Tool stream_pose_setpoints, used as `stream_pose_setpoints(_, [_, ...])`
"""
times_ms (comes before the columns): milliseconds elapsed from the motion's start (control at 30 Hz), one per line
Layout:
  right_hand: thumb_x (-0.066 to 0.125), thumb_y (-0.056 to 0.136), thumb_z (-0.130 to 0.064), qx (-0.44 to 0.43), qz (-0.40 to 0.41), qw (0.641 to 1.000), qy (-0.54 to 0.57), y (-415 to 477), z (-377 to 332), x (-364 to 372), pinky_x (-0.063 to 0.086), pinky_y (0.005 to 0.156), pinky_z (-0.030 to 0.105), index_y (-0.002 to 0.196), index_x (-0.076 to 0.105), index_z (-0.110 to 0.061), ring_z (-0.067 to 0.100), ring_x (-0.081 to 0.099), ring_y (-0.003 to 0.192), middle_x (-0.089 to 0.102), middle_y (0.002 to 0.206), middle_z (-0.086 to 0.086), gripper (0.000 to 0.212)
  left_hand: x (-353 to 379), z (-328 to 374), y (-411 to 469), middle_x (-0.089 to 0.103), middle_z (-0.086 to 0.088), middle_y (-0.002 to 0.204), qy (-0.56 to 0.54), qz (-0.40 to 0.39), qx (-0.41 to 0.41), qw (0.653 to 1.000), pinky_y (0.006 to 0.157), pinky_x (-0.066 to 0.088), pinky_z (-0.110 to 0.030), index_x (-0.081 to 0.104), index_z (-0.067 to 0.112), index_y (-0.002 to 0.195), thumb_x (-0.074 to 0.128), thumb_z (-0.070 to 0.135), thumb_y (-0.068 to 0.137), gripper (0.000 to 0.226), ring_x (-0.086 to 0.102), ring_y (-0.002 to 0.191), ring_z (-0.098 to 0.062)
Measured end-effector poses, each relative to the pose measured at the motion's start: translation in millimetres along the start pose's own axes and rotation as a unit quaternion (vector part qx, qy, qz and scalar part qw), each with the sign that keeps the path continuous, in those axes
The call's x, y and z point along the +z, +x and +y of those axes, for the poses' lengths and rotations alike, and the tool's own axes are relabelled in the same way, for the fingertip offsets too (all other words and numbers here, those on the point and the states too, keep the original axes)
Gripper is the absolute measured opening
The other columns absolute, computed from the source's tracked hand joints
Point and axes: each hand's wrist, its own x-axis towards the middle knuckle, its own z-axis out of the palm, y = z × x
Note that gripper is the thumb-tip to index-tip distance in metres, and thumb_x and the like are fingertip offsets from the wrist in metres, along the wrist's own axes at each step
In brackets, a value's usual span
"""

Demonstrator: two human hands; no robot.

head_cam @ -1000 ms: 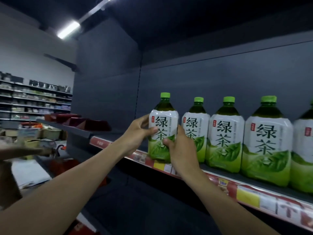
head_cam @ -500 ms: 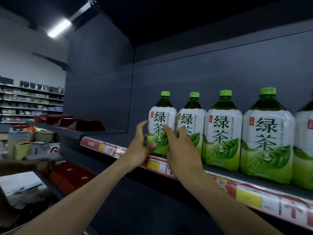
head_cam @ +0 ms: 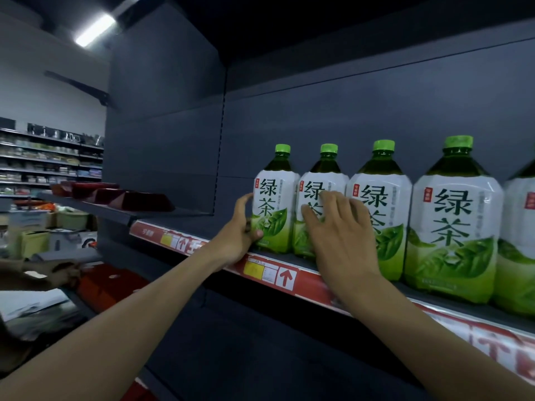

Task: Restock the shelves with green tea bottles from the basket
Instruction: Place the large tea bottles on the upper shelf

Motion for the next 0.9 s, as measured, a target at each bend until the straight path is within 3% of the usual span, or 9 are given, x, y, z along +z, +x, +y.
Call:
stream_pose_setpoints(100, [0.058, 0.087, -0.013, -0.004, 0.005, 1.000, 0.003, 0, 0, 2, 0.012, 0.116, 0.048, 0.147, 0.032, -0.019, 0.034, 0.016, 0.144, 0.021, 0.152, 0.018, 0.066, 2, 3, 2, 0.060, -0.002, 0.127, 0.007, -0.005, -0.013, 1.000, 0.101, 0.045, -0.036, 0.001, 0.039, 0.147, 0.049, 0.005, 0.099, 0.076, 0.058, 0.112, -0.014])
stream_pose_setpoints(200, [0.069, 0.077, -0.010, 0.003, 0.003, 1.000, 0.012, -2, 1, 3, 0.022, 0.114, 0.049, 0.136, 0.051, -0.015, 0.036, 0.032, 0.139, 0.038, 0.145, 0.020, 0.062, 3, 5, 3, 0.058, 0.001, 0.126, 0.020, -0.018, -0.023, 0.999, 0.091, 0.046, -0.027, -0.003, 0.037, 0.148, 0.046, 0.005, 0.100, 0.075, 0.056, 0.110, -0.012])
stream_pose_setpoints(267, [0.075, 0.069, -0.008, 0.010, -0.001, 1.000, 0.021, -5, 3, 0, 0.028, 0.112, 0.050, 0.128, 0.060, -0.015, 0.037, 0.039, 0.135, 0.046, 0.139, 0.020, 0.062, 2, 7, 2, 0.058, 0.000, 0.127, 0.026, -0.017, -0.034, 0.999, 0.092, 0.048, -0.031, -0.002, 0.039, 0.148, 0.048, 0.007, 0.099, 0.077, 0.057, 0.109, -0.013])
stream_pose_setpoints(333, [0.075, 0.068, -0.009, 0.014, -0.006, 1.000, 0.011, -12, 9, -6, 0.024, 0.113, 0.053, 0.132, 0.056, -0.018, 0.037, 0.033, 0.140, 0.041, 0.145, 0.020, 0.067, 5, 14, -3, 0.056, -0.001, 0.128, 0.067, 0.026, -0.027, 0.997, 0.095, 0.047, -0.036, 0.005, 0.036, 0.149, 0.058, 0.011, 0.095, 0.079, 0.056, 0.109, -0.016])
stream_pose_setpoints(433, [0.078, 0.065, -0.013, 0.062, -0.008, 0.998, -0.004, -27, 27, -16, 0.018, 0.113, 0.058, 0.139, 0.049, -0.023, 0.039, 0.023, 0.144, 0.033, 0.150, 0.020, 0.081, 16, 23, -12, 0.040, -0.007, 0.132, 0.150, 0.105, 0.042, 0.982, 0.097, 0.038, -0.031, 0.019, 0.030, 0.150, 0.070, 0.017, 0.087, 0.082, 0.046, 0.118, -0.022])
stream_pose_setpoints(567, [0.082, 0.060, -0.012, 0.083, -0.027, 0.996, -0.011, -36, 42, -23, 0.024, 0.111, 0.058, 0.137, 0.052, -0.020, 0.039, 0.026, 0.142, 0.038, 0.145, 0.023, 0.084, 30, 29, -16, 0.028, -0.010, 0.136, 0.213, 0.112, 0.057, 0.969, 0.102, 0.036, -0.036, 0.021, 0.028, 0.150, 0.069, 0.017, 0.087, 0.080, 0.036, 0.127, -0.030])
stream_pose_setpoints(767, [0.067, 0.081, -0.011, 0.054, -0.066, 0.996, 0.007, -36, 42, -31, 0.022, 0.114, 0.049, 0.148, 0.031, -0.021, 0.038, 0.002, 0.148, 0.015, 0.155, 0.020, 0.077, 34, 38, -17, 0.026, -0.013, 0.138, 0.255, 0.094, 0.017, 0.962, 0.100, 0.041, -0.042, 0.014, 0.027, 0.152, 0.067, 0.016, 0.088, 0.083, 0.038, 0.124, -0.035])
stream_pose_setpoints(833, [0.065, 0.083, -0.012, 0.051, -0.073, 0.996, 0.010, -39, 38, -33, 0.024, 0.112, 0.049, 0.147, 0.033, -0.021, 0.038, 0.005, 0.148, 0.017, 0.154, 0.021, 0.072, 30, 44, -24, 0.030, -0.013, 0.134, 0.282, 0.077, 0.017, 0.956, 0.094, 0.046, -0.045, 0.016, 0.027, 0.150, 0.064, 0.021, 0.089, 0.078, 0.042, 0.118, -0.035])
stream_pose_setpoints(900, [0.067, 0.078, -0.013, 0.052, -0.062, 0.997, 0.016, -43, 32, -36, 0.034, 0.104, 0.050, 0.139, 0.046, -0.018, 0.040, 0.022, 0.143, 0.032, 0.146, 0.022, 0.065, 24, 53, -39, 0.034, -0.013, 0.129, 0.329, 0.066, 0.029, 0.941, 0.085, 0.046, -0.045, 0.022, 0.024, 0.147, 0.059, 0.021, 0.089, 0.069, 0.042, 0.113, -0.035])
